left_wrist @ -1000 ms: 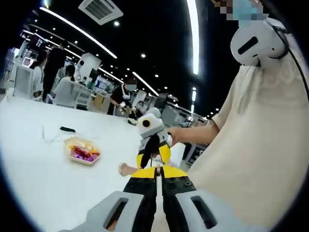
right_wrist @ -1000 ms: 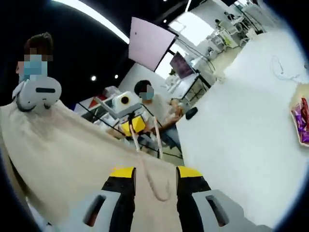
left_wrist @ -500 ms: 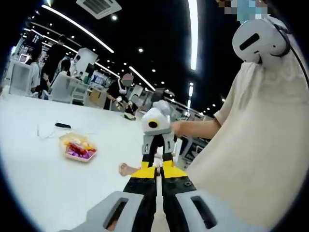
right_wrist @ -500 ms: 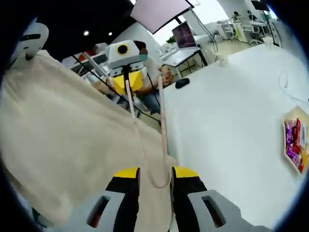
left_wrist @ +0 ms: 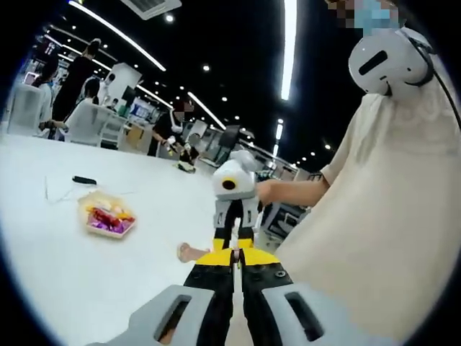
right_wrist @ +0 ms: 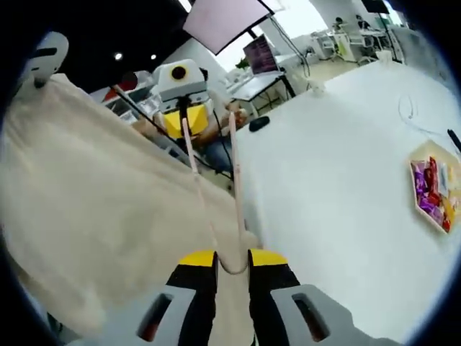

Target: Place the target food into the container with the food tongs after gripping and lifting it, then release it inside without dropping or visibly crushing the food.

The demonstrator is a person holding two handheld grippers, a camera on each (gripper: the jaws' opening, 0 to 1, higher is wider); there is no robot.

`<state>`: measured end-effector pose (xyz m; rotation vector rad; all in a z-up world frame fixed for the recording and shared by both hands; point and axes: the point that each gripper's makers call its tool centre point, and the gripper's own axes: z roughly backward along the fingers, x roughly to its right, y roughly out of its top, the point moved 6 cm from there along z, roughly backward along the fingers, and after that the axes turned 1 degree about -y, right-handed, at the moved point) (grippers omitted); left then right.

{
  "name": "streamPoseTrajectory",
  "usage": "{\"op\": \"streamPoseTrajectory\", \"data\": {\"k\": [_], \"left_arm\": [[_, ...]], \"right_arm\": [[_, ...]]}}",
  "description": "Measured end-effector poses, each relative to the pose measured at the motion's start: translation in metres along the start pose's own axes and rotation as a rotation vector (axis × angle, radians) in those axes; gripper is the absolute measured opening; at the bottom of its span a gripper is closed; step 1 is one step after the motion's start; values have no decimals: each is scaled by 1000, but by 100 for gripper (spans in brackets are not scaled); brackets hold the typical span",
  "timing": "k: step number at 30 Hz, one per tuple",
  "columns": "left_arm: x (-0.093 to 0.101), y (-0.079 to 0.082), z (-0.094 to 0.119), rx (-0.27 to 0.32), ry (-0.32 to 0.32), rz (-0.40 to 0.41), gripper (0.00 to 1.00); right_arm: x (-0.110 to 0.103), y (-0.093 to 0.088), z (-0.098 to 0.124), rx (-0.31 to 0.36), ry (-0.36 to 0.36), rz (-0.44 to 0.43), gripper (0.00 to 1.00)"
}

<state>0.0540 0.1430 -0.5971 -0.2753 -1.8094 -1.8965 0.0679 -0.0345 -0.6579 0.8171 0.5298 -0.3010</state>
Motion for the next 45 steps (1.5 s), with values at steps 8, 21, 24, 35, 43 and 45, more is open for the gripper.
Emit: {"op": "streamPoseTrajectory", "data": {"k": [8,21,24,35,43,45], "left_arm": [[-8,-3,-19,-67,-15,-8,0],[-45,-11,-40,-134,40,12,0],[-55,-14,-43,-149,58,14,0],[-81,-26,-56,-197,131,-12,0],[-103,-36,-71,-238,162,-23,1],[-107,-39,-73,-251,172,-28,1]], "right_arm": [[16,-13,9,41,-85,-38,15],[62,-19,19,120,-354,-94,16],[70,-20,19,120,-370,-97,16],[100,-26,16,69,-488,-106,16],[125,-33,17,27,-565,-121,16],[132,-35,17,15,-581,-125,16]]}}
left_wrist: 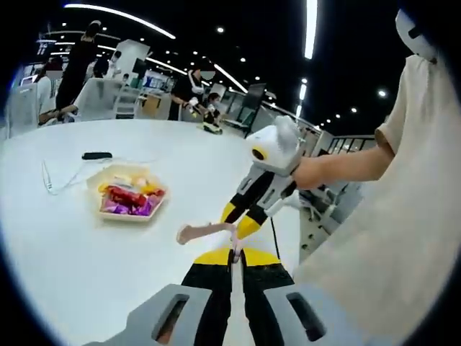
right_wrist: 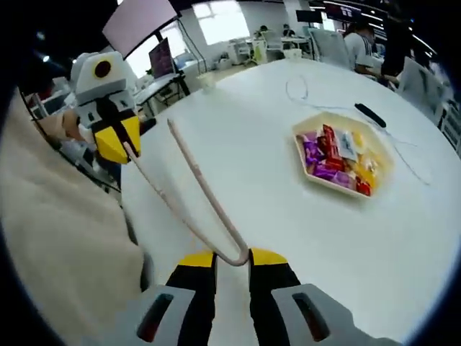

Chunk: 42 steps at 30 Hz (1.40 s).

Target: Place the target food into the container with the food tongs after gripping and lifting it, then release it inside without dropping or visibly crushing the food.

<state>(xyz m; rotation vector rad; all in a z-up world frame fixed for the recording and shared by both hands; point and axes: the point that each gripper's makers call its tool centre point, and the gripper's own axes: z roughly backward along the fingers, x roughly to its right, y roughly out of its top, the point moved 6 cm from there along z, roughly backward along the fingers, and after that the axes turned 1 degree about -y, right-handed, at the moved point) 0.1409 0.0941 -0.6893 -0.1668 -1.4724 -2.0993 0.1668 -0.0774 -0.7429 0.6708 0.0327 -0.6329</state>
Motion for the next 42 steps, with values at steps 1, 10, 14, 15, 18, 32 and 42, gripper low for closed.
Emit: {"op": "streamPoseTrajectory", "data": {"k": [1,10,14,15,18,32,42], "left_arm": [[-2,-1,-2,-6,4,0,1],[-18,-17,-16,-55,31,21,2],[-29,-22,-20,-68,57,40,2],[-31,-23,-21,-71,62,41,2],[-37,-27,-24,-80,75,43,2],[-55,-37,-40,-103,100,86,3],[-66,-43,-47,-114,126,117,4]], "right_arm": [[2,-1,-2,-6,-6,0,16],[17,-5,-16,-68,-57,29,16],[20,-3,-17,-80,-100,48,16],[21,-3,-17,-84,-103,47,16],[25,-2,-19,-94,-114,45,16],[38,-9,-30,-154,-151,10,16],[44,-10,-35,-174,-178,1,16]]}}
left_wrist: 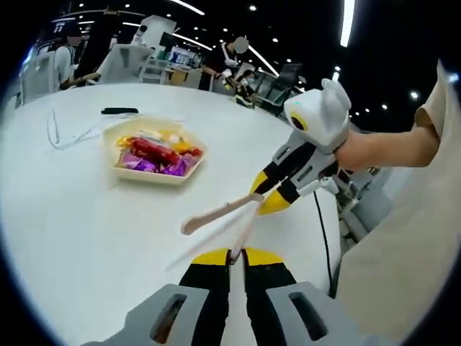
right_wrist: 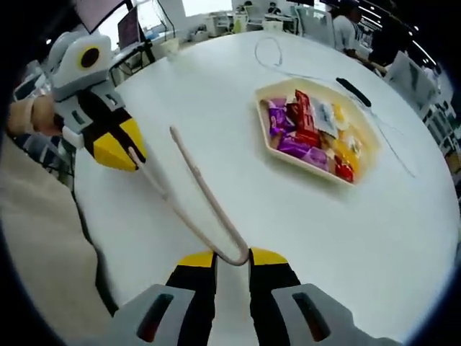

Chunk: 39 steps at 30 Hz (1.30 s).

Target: Place the target food into the container with the food tongs after gripping and lifting it, then release it inside without dropping or visibly crushing the food.

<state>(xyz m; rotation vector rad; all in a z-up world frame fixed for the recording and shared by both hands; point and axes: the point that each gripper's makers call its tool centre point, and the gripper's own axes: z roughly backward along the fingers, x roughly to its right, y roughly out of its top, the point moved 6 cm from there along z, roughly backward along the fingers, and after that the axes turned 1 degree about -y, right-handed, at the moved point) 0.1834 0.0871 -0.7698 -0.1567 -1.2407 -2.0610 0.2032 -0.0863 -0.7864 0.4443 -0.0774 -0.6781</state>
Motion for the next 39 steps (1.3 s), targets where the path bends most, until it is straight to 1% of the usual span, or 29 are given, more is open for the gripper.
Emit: {"op": "streamPoseTrajectory", "data": {"k": [4,11,15,26,29,39], "left_arm": [[-3,-2,-4,-5,12,13,4],[-10,-8,-11,-25,26,50,5],[-14,-11,-14,-39,31,64,5],[-19,-15,-21,-49,42,79,5],[-21,-16,-24,-49,38,86,5],[-27,-18,-27,-53,43,94,6]], "right_arm": [[2,0,-2,-6,-6,-4,16],[4,0,-8,-48,-6,-3,16],[5,0,-10,-62,-3,-8,16],[10,-1,-15,-79,-8,-35,17],[11,-2,-17,-86,0,-61,17],[13,-2,-21,-91,-1,-62,17]]}}
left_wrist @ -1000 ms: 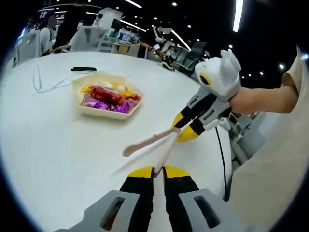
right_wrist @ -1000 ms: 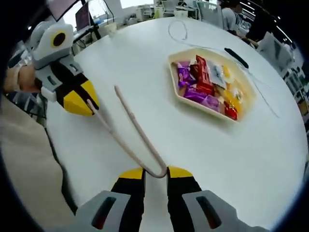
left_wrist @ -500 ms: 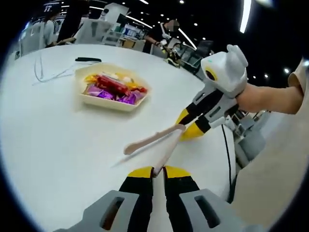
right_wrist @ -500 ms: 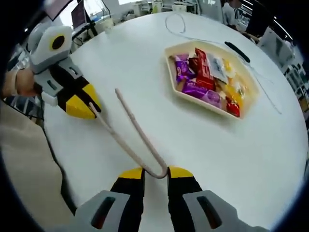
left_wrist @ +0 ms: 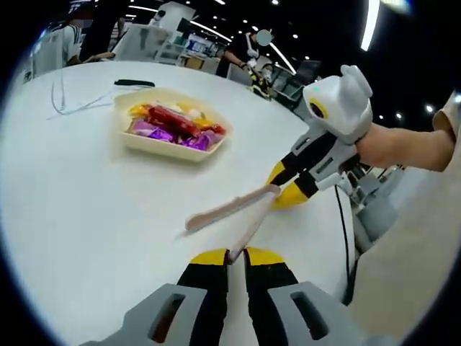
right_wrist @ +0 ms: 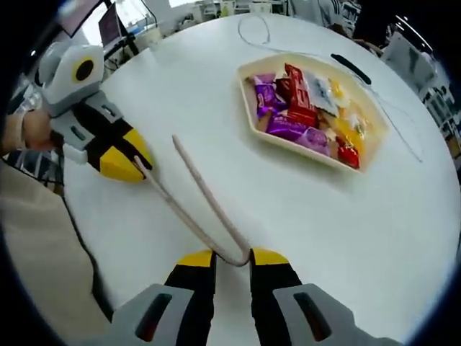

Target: Place the target food into the container with the food tongs after gripping and lifting it, then release it inside without dropping or visibly crushing the food.

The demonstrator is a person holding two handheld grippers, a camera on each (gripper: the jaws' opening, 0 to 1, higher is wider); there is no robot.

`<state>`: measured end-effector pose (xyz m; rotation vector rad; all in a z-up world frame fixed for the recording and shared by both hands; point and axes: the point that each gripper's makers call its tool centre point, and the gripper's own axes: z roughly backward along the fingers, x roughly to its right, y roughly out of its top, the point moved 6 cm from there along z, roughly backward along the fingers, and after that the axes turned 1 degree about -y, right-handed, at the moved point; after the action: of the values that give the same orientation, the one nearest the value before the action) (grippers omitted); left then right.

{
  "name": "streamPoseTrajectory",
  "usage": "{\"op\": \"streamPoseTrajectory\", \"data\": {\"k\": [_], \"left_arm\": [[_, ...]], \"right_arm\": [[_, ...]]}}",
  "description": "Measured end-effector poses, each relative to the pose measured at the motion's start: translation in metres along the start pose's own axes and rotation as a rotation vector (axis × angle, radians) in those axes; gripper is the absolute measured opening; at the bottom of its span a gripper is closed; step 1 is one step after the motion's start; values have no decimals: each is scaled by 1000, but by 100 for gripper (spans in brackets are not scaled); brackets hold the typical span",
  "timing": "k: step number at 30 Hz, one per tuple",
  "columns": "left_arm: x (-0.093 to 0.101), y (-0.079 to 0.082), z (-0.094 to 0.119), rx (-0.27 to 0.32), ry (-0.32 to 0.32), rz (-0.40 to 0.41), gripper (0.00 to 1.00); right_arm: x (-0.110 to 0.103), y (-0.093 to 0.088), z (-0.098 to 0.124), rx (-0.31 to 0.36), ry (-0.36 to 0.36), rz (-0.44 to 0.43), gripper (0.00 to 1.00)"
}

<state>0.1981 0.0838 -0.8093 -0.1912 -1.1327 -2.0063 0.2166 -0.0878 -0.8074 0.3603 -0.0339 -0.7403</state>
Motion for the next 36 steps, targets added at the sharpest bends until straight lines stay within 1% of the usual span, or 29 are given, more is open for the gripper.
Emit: {"op": "streamPoseTrajectory", "data": {"k": [11,17,22,30,36], "left_arm": [[-3,-2,-5,-9,23,-1,6],[-3,-7,-8,-30,13,4,7],[-3,-7,-10,-37,14,11,7],[-1,-7,-10,-36,14,17,8],[3,-8,-11,-33,32,7,10]], "right_arm": [[2,1,-4,-12,-9,6,17],[2,1,-3,-4,-9,1,18],[3,1,-3,-4,-7,-8,19],[-1,-5,-1,-1,7,-18,21],[-4,-10,0,-2,14,-17,20]]}}
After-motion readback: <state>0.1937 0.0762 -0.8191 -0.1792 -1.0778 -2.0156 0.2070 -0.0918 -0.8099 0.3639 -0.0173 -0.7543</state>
